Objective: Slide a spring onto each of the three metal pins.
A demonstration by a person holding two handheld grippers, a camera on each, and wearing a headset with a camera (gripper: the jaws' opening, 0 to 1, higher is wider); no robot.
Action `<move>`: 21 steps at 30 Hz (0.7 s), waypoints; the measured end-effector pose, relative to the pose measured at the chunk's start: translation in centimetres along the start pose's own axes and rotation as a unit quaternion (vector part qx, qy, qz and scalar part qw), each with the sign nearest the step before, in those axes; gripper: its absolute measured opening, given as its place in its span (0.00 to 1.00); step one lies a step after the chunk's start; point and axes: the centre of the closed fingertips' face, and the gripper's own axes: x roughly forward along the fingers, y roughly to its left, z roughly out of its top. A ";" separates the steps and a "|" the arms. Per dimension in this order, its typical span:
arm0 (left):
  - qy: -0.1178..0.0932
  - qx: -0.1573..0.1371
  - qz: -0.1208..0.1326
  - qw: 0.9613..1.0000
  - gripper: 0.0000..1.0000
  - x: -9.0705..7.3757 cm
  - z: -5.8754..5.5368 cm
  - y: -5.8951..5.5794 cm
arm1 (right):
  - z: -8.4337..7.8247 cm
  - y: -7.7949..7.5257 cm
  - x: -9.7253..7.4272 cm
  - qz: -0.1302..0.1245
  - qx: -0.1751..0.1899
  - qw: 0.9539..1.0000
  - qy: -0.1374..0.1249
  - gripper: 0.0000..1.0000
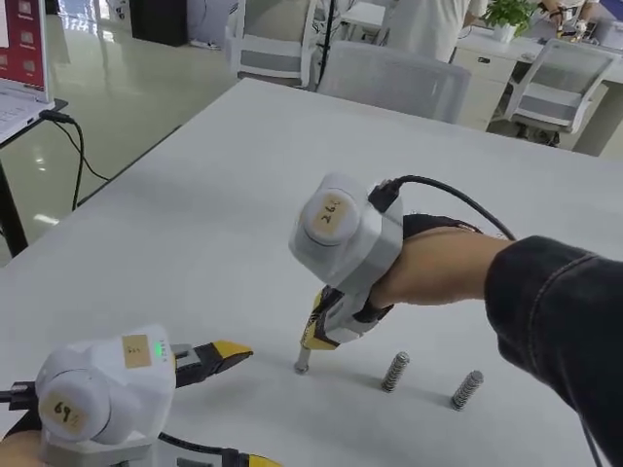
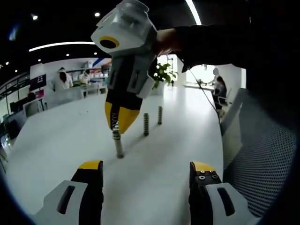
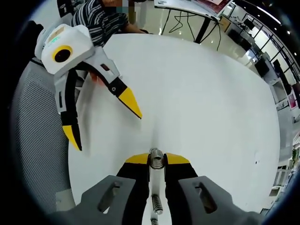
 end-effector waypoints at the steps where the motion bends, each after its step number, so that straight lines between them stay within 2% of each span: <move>1: 0.000 -0.001 0.000 1.000 0.70 0.0 0.0 0.0 | -0.1 0.0 0.2 0.001 0.000 1.000 0.002 0.09; 21: 0.001 -0.004 0.002 1.000 0.69 -0.1 -0.3 0.1 | -1.0 0.6 2.1 0.011 -0.008 0.999 0.034 0.09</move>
